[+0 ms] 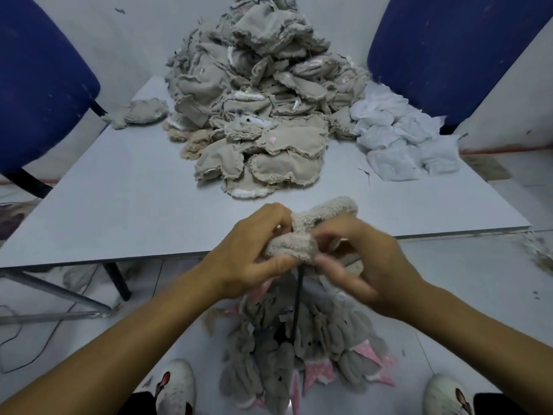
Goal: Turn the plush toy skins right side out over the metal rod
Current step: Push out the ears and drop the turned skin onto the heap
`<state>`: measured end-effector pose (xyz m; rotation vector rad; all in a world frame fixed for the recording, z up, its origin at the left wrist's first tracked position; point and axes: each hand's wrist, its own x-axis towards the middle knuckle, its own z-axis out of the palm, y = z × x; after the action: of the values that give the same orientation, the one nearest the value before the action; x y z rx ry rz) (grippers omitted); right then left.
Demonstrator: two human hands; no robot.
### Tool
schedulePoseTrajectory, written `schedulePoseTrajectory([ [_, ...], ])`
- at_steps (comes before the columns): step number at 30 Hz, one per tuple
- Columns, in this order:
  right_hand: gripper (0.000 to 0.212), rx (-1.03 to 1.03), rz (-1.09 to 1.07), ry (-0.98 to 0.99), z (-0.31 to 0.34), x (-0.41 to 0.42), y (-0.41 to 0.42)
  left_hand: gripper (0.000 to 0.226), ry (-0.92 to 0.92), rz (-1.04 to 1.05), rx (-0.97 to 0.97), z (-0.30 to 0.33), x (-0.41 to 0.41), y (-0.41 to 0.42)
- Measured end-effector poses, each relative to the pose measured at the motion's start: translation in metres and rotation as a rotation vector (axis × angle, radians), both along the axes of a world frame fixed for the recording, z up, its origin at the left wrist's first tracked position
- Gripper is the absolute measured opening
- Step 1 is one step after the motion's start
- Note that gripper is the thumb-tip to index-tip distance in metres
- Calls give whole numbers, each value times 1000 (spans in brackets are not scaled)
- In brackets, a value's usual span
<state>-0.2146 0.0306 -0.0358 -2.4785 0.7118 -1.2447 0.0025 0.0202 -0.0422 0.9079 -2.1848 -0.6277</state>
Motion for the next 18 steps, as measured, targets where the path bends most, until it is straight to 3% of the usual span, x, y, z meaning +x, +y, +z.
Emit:
schedulePoseTrajectory([
  [2,25,49,-158,-80,3,-7,-2,59,206,30,258,2,-4,3],
  [4,42,35,-320,-3,5,-12,-8,58,236,62,298,4,-9,5],
  [6,53,45,-403,149,8,-15,-14,53,84,91,111,4,-13,4],
  [8,44,18,-384,239,11,-15,-18,51,-6,120,-85,5,-16,1],
  [10,37,7,-305,199,14,-15,-20,46,-32,111,-218,9,-18,-1],
  [12,30,131,-247,118,18,-16,-21,41,-72,90,-326,11,-14,-2],
  [14,22,216,-235,164,16,-14,-20,59,-249,127,-292,14,-9,-3],
  [16,13,273,-200,245,2,-10,-15,84,-654,250,-148,11,-9,-1],
  [18,9,303,-165,238,-7,-5,-13,82,-815,298,-146,3,-7,-3],
])
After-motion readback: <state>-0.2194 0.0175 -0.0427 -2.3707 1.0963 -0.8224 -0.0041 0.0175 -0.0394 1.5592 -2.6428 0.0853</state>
